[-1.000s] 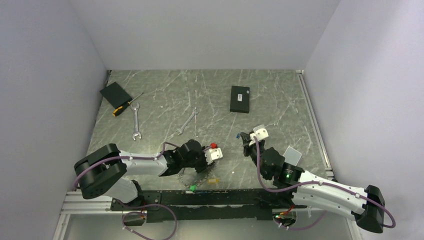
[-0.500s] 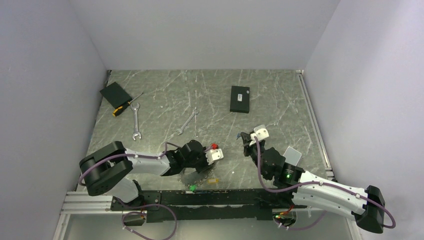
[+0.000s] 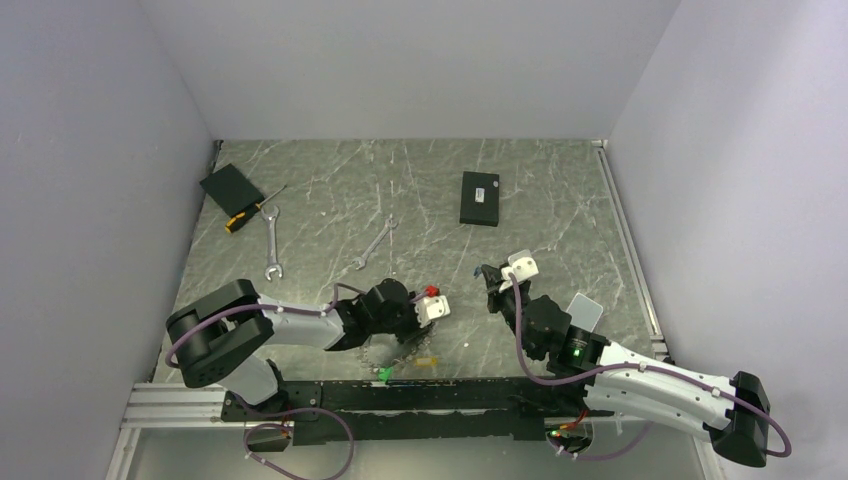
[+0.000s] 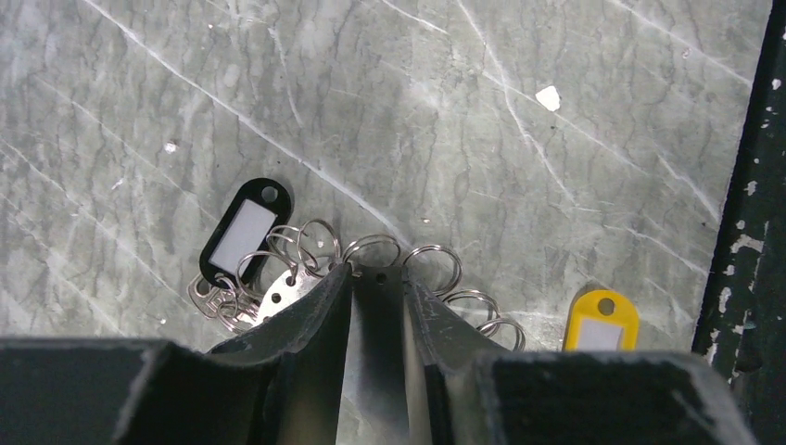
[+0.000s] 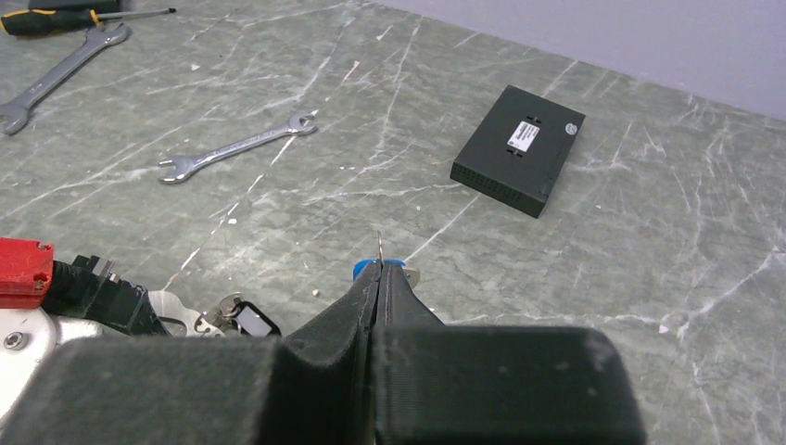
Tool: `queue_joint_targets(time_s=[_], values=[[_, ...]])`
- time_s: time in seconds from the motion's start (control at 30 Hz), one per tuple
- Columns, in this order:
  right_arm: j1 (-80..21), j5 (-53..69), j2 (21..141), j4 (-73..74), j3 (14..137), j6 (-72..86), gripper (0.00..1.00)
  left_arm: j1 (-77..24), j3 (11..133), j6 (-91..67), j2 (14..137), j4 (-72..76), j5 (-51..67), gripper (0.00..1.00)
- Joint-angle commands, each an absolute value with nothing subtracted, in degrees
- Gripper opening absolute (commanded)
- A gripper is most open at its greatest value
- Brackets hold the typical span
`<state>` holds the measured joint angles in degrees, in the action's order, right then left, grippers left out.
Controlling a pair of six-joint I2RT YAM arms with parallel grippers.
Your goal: Put the keys on the keyring
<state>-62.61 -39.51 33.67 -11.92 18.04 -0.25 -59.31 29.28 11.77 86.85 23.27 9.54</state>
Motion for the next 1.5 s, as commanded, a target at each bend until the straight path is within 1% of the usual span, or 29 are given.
queue_joint_targets(time_s=[0.0,0.23,0.73,1.07,1.3,1.47], values=[[-62.4,-39.0,33.0,-13.7,17.8,-0.1,0.0,-59.0,31.5,14.0,87.2,24.0,8.6,0.31],[-62.4,-38.9,32.9,-13.8,17.7,-0.1,0.0,-58.9,32.3,15.7,85.7,21.3,7.6,0.24],[-62.4,-38.4,33.3,-14.0,17.8,-0.1,0.0,-58.6,33.8,15.5,87.5,22.2,6.6,0.24],[-62.3,-38.2,33.2,-14.1,17.7,1.4,0.0,-58.6,34.8,15.6,89.7,21.0,6.9,0.21],[-62.3,-38.1,33.4,-14.4,17.5,1.5,0.0,-58.6,34.3,15.3,87.1,19.5,6.0,0.22],[-62.2,-38.0,33.5,-14.5,17.5,1.5,0.0,-58.7,35.3,15.5,86.8,17.2,6.1,0.15]])
